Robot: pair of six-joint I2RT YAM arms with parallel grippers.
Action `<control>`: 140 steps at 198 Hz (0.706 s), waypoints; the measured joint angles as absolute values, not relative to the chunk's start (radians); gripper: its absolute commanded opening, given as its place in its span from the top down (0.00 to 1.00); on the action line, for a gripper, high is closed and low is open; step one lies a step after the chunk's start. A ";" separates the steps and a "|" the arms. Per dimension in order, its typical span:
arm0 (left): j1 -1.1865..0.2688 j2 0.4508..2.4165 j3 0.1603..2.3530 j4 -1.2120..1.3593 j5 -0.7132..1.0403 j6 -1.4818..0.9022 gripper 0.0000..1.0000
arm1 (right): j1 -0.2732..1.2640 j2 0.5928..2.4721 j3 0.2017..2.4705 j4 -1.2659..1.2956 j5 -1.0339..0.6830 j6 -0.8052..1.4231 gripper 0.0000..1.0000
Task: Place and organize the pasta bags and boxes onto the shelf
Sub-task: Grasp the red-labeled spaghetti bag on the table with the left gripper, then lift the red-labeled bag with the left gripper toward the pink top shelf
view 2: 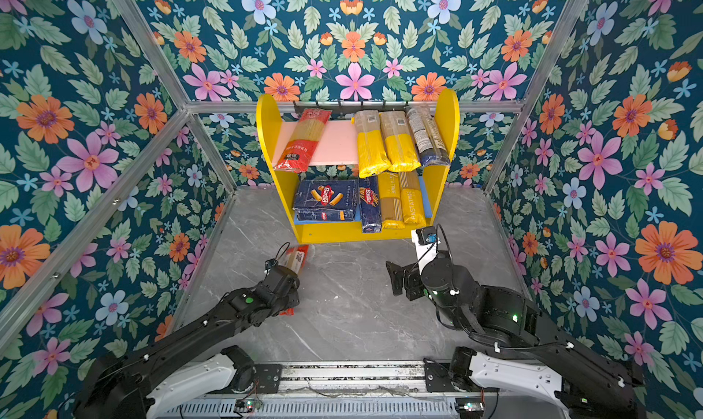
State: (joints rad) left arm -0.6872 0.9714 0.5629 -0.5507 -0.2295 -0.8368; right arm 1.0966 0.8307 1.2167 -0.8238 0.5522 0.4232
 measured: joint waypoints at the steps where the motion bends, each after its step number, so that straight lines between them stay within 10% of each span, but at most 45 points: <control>1: -0.687 0.969 0.564 -0.554 -0.229 -0.837 1.00 | 1.097 0.831 1.217 -0.824 0.552 0.424 0.01; 140: -0.709 0.754 0.760 -0.865 -0.080 -0.736 1.00 | 1.097 0.920 1.301 -0.816 0.527 0.445 0.01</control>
State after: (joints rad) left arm -0.7086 0.7536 0.7605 -0.8654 -0.0795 -0.7357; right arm 1.0973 0.9203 1.3006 -0.8158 0.5266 0.4450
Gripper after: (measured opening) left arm 0.297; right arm 0.992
